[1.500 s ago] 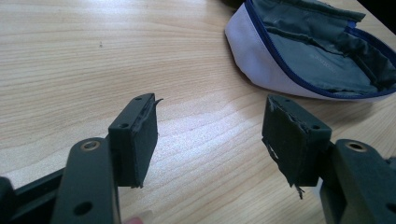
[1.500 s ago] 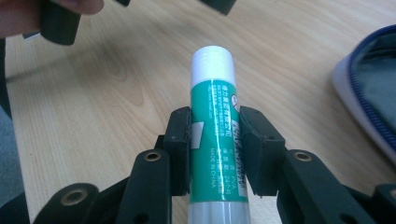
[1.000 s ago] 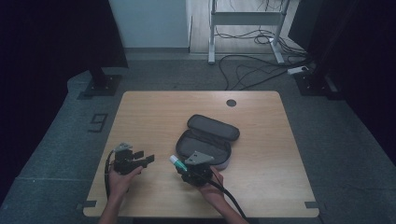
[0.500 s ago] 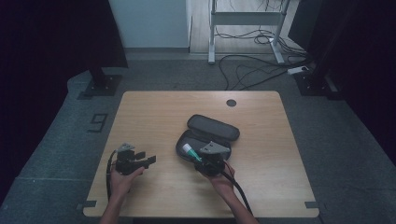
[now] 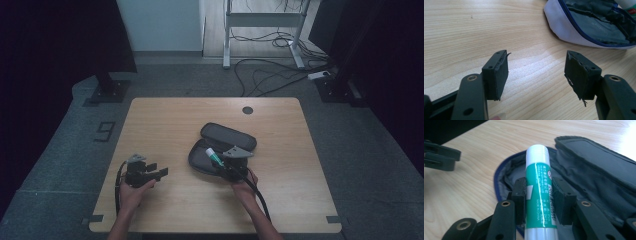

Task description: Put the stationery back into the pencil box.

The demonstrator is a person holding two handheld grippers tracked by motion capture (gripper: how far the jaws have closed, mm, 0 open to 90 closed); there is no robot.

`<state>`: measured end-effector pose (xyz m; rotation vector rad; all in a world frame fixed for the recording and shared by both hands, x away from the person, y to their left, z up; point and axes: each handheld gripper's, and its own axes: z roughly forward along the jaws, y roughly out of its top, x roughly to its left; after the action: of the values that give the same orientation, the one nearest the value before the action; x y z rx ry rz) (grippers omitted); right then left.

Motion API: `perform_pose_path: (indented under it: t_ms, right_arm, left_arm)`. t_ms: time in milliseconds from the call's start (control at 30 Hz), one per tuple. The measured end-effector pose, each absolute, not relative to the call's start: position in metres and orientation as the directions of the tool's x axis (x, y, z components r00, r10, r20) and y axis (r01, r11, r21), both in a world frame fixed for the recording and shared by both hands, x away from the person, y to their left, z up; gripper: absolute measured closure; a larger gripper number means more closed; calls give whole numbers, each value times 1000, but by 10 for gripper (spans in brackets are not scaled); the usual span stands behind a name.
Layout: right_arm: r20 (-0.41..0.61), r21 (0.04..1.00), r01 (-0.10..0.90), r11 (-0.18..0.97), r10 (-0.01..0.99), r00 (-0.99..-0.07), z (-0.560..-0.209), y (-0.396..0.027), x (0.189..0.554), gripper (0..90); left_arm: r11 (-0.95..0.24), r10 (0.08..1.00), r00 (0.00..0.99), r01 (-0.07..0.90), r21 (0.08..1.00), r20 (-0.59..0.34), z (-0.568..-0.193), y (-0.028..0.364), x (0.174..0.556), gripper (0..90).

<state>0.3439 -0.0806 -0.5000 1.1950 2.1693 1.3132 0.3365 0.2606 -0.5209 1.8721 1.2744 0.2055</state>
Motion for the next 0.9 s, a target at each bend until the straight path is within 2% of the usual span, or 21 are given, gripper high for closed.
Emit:
perform_pose_path:
  t_ms: [367,900]
  right_arm:
    - [105,817,524,241,831,-546,-516,-88,362,645]
    - [39,773,541,330,828,-560,-529,-81,366,637]
  left_arm:
    - [-135,829,470,693,708,-302,-522,259,337,359]
    - [-142,827,476,692,708,-299,-522,259,336,358]
